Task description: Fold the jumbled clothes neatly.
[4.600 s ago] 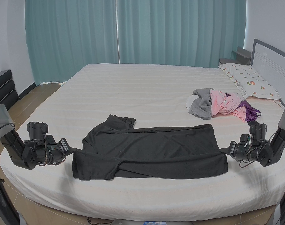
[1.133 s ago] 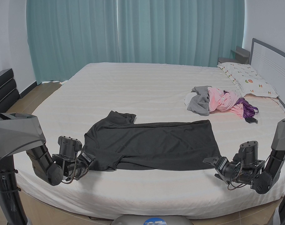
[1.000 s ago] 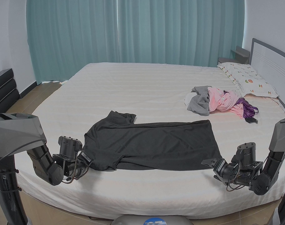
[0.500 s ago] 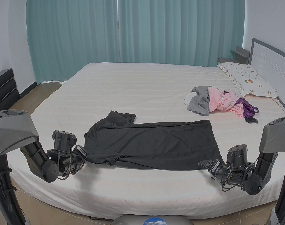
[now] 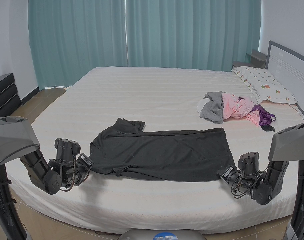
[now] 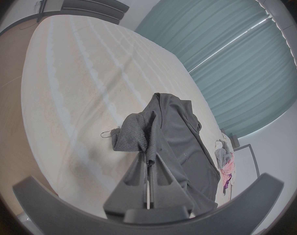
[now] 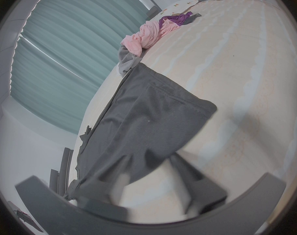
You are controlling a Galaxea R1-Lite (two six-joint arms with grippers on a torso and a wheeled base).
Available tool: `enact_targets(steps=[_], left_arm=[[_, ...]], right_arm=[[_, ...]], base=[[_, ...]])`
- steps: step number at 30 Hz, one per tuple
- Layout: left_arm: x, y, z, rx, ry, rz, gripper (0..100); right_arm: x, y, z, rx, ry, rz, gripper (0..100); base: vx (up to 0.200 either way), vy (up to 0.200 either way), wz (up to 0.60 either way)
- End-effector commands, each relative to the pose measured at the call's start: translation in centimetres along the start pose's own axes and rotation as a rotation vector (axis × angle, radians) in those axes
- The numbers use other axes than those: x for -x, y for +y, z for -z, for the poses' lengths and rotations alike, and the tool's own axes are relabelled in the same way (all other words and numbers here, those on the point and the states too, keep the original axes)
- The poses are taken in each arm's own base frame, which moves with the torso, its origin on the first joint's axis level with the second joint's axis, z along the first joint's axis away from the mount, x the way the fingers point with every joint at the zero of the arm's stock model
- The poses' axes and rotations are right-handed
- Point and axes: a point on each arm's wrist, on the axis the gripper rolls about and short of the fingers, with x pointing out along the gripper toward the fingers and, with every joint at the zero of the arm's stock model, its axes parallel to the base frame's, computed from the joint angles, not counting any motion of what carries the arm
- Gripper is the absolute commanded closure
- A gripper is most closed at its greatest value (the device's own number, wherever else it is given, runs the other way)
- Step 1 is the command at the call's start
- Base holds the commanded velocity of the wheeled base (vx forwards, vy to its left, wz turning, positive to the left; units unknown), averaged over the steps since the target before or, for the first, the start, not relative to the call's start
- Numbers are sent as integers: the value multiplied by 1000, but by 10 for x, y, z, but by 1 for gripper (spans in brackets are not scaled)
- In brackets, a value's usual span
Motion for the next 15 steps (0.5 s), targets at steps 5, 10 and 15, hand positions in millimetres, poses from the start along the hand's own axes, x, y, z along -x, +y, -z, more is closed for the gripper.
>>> enact_targets(steps=[5,10,15], left_arm=[[2,0,0,0,1,0,100],[7,0,-1,1,-2,6,100],[16,-5,-5,1,-16,26,100]], right_arm=[[-1,-3,-6,-15,-18,3,100],[12,3,-18,-28,-51,-23,100],[23,6,-26,-37,-68,-43,100]], base=[[0,0,0],[0,0,0],[0,0,0]])
